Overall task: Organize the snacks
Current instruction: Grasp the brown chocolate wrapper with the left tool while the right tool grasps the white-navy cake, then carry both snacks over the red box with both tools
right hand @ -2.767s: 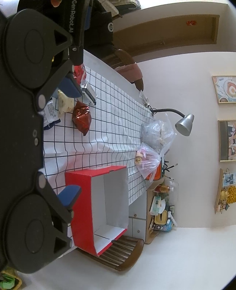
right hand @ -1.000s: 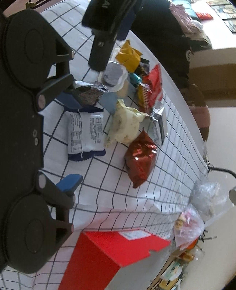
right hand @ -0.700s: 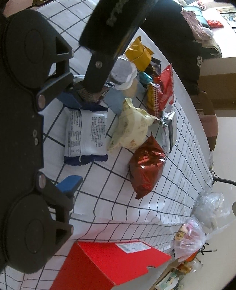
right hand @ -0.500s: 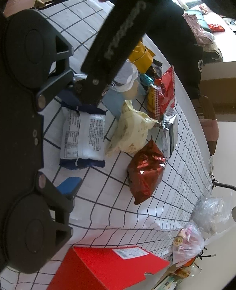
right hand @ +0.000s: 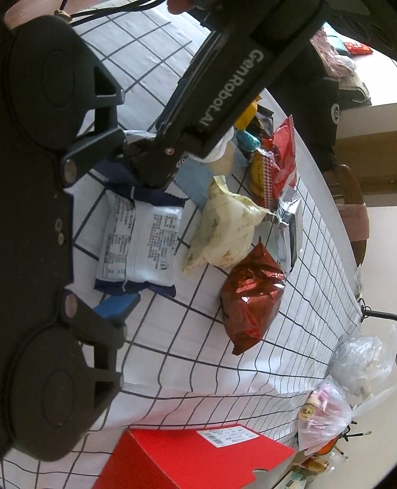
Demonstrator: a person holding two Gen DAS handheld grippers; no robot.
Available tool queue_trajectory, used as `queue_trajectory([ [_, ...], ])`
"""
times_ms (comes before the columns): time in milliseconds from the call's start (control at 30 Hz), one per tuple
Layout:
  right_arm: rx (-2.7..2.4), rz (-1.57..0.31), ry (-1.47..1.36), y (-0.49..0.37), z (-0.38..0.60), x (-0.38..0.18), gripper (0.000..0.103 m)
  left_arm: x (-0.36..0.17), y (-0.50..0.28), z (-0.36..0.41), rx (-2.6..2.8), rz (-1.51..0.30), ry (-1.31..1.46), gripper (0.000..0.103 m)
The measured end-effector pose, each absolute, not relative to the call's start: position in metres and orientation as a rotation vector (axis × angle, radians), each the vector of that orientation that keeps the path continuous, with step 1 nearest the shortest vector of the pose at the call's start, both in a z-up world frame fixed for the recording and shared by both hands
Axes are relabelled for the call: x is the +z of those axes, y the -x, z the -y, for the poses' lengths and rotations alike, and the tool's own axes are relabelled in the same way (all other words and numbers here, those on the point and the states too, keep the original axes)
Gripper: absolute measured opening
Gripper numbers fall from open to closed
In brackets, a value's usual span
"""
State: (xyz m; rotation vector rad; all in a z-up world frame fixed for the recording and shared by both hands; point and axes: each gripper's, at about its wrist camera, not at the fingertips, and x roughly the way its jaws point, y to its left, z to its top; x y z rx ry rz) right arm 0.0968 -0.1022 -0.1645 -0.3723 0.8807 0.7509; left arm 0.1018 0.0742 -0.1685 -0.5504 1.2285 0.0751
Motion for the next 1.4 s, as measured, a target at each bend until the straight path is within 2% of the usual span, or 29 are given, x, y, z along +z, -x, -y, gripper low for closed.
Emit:
queue_trajectory([
  [167,0.738,-0.887,0.356,-0.096,0.106,-0.161,0.067,-0.167,-0.097,-0.076,0.073,-1.224,0.566,0.036],
  [533,0.697,-0.895,0.306,-0.087,0.125,-0.151,0.065,-0.163,-0.084,-0.081,0.067,-1.193,0.585,0.028],
  [933,0.637,-0.891,0.22,-0.075,0.155,-0.119,0.065,-0.147,-0.071,-0.079,0.063,-1.173,0.583,0.027],
  [1400,0.559,-0.79,0.15,-0.088,0.201,-0.055,0.065,-0.065,-0.086,-0.032,-0.028,-1.02,0.428,0.027],
])
